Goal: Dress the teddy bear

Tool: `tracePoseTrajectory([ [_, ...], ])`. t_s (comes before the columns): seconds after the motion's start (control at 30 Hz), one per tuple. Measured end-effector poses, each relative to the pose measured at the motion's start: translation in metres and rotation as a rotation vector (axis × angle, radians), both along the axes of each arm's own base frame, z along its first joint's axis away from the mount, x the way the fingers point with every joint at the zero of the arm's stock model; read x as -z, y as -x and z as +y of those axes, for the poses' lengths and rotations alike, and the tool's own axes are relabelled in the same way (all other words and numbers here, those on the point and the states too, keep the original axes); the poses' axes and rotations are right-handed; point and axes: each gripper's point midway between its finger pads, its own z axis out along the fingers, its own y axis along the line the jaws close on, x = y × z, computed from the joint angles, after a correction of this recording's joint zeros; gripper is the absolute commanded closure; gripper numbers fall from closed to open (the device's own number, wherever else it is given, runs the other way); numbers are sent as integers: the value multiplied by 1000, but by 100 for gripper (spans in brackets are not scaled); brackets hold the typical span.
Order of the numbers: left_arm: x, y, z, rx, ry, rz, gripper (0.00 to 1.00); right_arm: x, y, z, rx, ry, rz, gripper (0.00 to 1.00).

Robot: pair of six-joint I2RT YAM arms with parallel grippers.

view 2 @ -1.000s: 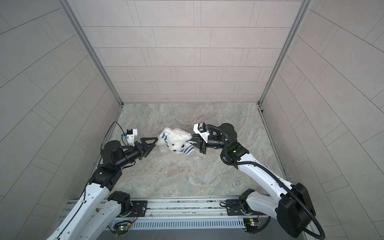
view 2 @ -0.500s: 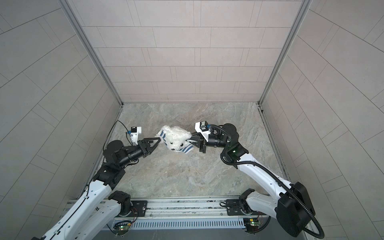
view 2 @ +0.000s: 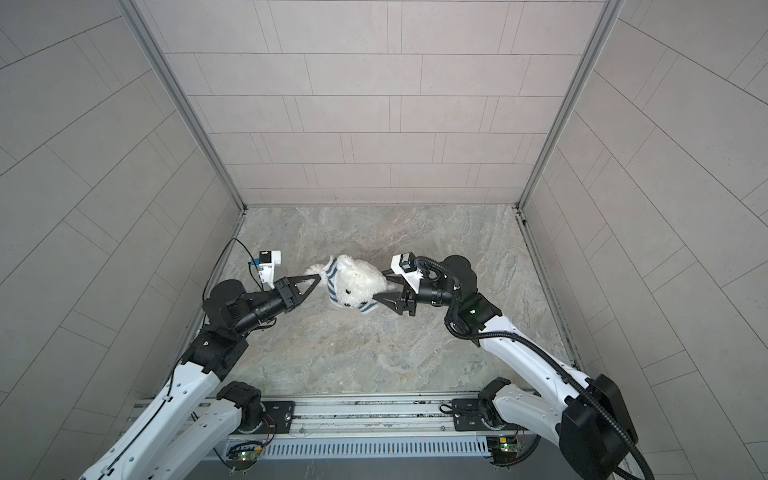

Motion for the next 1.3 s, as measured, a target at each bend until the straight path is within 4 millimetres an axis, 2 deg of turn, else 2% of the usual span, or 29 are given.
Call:
tracePoseTrajectory([
  [0.1, 4, 1, -1, 9, -34, -13, 100, 4, 4, -5, 20, 21, 0, 21],
  [0.3, 12, 0, -3, 25, -86, -37, 100, 15, 3, -8, 43, 56, 35, 19],
  [0.5, 22, 2, -9, 65, -113, -46, 100, 42, -3, -1, 37, 119, 104, 17],
  [0.67, 29, 7, -15, 103, -138, -56, 100, 60, -18, 7, 63, 180, 160, 18],
  [0.8, 32, 7, -16, 118, -152, -61, 100, 62, -25, 10, 79, 207, 159, 27],
  [1.0, 35, 8, -20, 140, -154, -51, 100, 67, -19, 14, 62, 232, 153, 47],
  [1.2, 35, 9, -20, 145, -153, -52, 100, 74, -15, 16, 48, 254, 155, 48],
  [1.3, 34, 10, -21, 149, -151, -56, 100, 78, -15, 18, 42, 264, 160, 55],
])
